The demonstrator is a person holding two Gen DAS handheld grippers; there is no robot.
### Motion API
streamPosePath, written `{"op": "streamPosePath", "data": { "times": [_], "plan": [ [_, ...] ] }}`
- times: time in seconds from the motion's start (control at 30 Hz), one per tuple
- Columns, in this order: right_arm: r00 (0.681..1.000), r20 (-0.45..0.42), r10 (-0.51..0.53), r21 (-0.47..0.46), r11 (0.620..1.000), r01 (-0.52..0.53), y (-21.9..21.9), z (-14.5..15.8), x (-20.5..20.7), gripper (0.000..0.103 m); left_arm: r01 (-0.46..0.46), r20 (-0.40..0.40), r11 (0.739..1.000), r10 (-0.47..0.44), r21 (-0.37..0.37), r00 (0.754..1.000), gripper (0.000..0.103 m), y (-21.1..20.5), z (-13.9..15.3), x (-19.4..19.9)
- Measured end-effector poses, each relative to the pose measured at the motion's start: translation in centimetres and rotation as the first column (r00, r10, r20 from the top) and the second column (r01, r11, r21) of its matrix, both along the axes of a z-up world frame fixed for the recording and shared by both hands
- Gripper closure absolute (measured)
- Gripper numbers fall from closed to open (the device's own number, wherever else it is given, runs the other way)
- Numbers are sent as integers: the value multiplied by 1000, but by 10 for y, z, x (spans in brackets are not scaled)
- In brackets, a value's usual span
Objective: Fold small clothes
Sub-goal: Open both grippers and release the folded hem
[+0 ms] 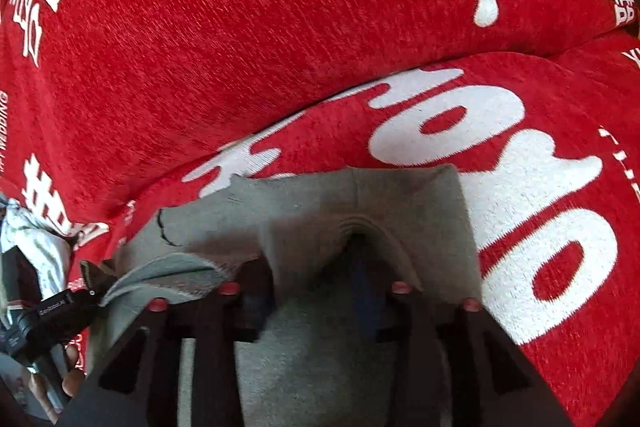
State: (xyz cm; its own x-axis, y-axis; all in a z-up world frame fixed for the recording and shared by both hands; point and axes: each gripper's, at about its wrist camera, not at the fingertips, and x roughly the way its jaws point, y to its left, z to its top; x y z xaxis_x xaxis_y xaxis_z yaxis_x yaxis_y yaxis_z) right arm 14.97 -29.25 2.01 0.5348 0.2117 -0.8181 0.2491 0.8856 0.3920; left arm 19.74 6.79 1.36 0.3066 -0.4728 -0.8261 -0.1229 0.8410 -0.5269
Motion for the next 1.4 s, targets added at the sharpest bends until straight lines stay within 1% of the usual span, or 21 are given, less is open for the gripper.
{"op": "streamPosePath", "data": {
  "times": [0.03,0.07,0.13,0.23,0.3,0.33,0.43,0.5,0.53,0.6,0.67,0.77,0.8,0.9,0.93,1.0,1.07,1.13,1.2,1.33,1.4],
  "plan": [
    [1000,8,6,4,1000,-6,1,2,1,30,-11,-18,996,9,-90,1000,46,7,-3,2],
    [1000,17,8,3,1000,-8,2,5,0,25,-43,-11,990,42,-136,999,32,14,-2,1],
    [999,35,4,-29,1000,-3,5,10,-1,23,-110,5,975,113,-195,994,27,29,1,-2],
    [999,49,-11,-53,998,14,5,16,-5,23,-152,0,971,155,-185,988,27,42,7,-7],
    [996,86,-27,-82,996,34,4,25,-12,23,-150,62,984,156,-101,986,27,43,20,-14],
    [994,105,-13,-110,994,24,9,30,-15,23,-132,103,991,134,-28,986,27,39,28,-18],
    [991,101,87,-179,982,-67,31,33,-15,23,-23,153,991,3,129,988,27,5,38,-23],
    [981,71,183,-245,956,-161,55,31,-12,23,61,162,970,-101,235,982,26,-21,36,-21],
    [971,41,233,-280,936,-213,68,28,-10,23,96,168,938,-159,332,973,26,-40,33,-22],
    [956,-31,292,-338,897,-285,84,16,-4,23,121,147,900,-198,418,969,27,-54,21,-20],
    [959,-90,268,-368,886,-282,79,0,0,23,129,107,899,-190,419,976,27,-45,9,-16],
    [979,-67,195,-339,918,-206,51,-7,-1,23,119,132,895,-193,429,972,27,-34,4,-15],
    [982,-71,173,-351,918,-187,44,-7,-2,23,120,139,895,-196,429,971,27,-34,7,-18],
    [986,-47,159,-355,920,-165,39,4,-16,23,64,183,869,-174,491,968,27,-28,23,-33],
    [987,-25,161,-369,916,-159,42,13,-30,23,56,209,876,-176,480,962,27,-27,30,-44],
    [980,23,199,-355,918,-178,51,27,-53,23,74,242,899,-194,432,951,27,-27,41,-72],
    [963,76,260,-345,913,-220,67,39,-86,22,121,269,902,-249,415,931,27,-34,47,-110],
    [941,101,323,-363,893,-267,87,41,-117,21,157,289,879,-310,451,906,27,-47,49,-145],
    [927,90,364,-397,867,-302,103,34,-135,21,161,294,860,-333,484,896,27,-55,44,-170],
    [924,23,382,-447,830,-332,112,6,-152,20,172,252,838,-341,518,906,27,-58,26,-190],
    [925,41,379,-463,827,-318,107,2,-162,19,146,269,833,-331,535,904,21,-50,21,-199]
  ]
}}
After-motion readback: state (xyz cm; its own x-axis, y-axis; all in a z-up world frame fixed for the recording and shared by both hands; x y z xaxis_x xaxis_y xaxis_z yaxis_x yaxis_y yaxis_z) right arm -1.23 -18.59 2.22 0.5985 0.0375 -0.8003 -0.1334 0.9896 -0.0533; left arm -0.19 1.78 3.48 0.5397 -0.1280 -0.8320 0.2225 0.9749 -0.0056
